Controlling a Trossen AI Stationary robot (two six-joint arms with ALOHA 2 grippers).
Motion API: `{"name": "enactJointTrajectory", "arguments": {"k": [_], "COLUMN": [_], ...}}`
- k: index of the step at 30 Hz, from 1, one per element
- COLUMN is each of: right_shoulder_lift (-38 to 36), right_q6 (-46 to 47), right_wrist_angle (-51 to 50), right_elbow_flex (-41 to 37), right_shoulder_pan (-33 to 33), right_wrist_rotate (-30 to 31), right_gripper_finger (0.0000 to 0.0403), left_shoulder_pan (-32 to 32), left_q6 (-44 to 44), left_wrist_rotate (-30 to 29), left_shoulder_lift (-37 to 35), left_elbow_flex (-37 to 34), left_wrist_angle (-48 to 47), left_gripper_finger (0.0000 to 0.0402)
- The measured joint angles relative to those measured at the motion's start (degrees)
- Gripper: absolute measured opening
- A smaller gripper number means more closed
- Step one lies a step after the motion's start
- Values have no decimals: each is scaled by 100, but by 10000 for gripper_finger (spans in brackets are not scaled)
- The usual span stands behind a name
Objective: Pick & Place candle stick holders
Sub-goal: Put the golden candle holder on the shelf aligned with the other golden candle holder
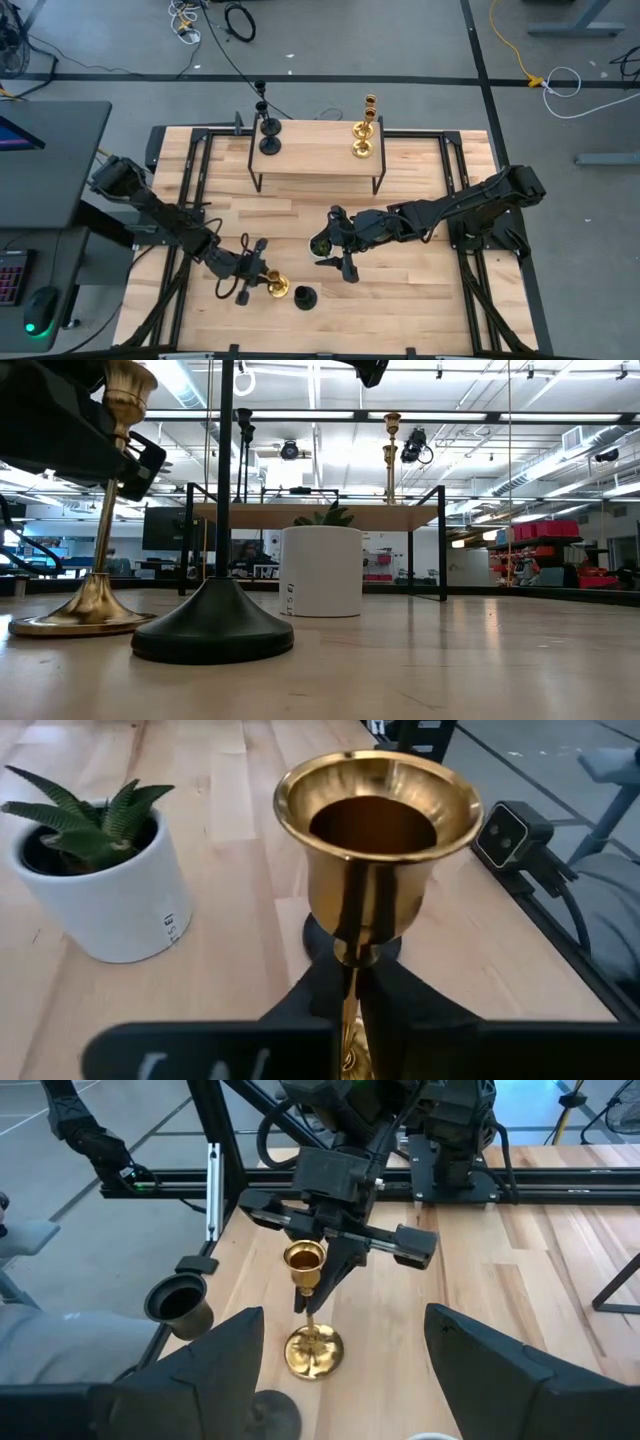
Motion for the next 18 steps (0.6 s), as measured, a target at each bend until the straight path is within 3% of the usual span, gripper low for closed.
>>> {"name": "enactJointTrajectory", "arguments": {"k": [5,10,18], "right_shoulder_lift": [0,0,-2], "right_q6": [0,0,0], "right_wrist_angle": [-22,-22,-22], "right_elbow_flex": [0,0,0], "right_shoulder_pan": [2,2,2], "right_wrist_rotate": [0,0,26], "right_gripper_finger": [274,274,274], "left_shoulder_pan": [2,19,273], "left_q6": [-6,-22,-457], "left_wrist_rotate": [-357,-586,-635], "left_shoulder_lift": [0,-2,-224], "left_elbow_flex": [-2,-2,-9], "left_wrist_angle": [-6,-2,-5], "left_gripper_finger": [32,14,20]}}
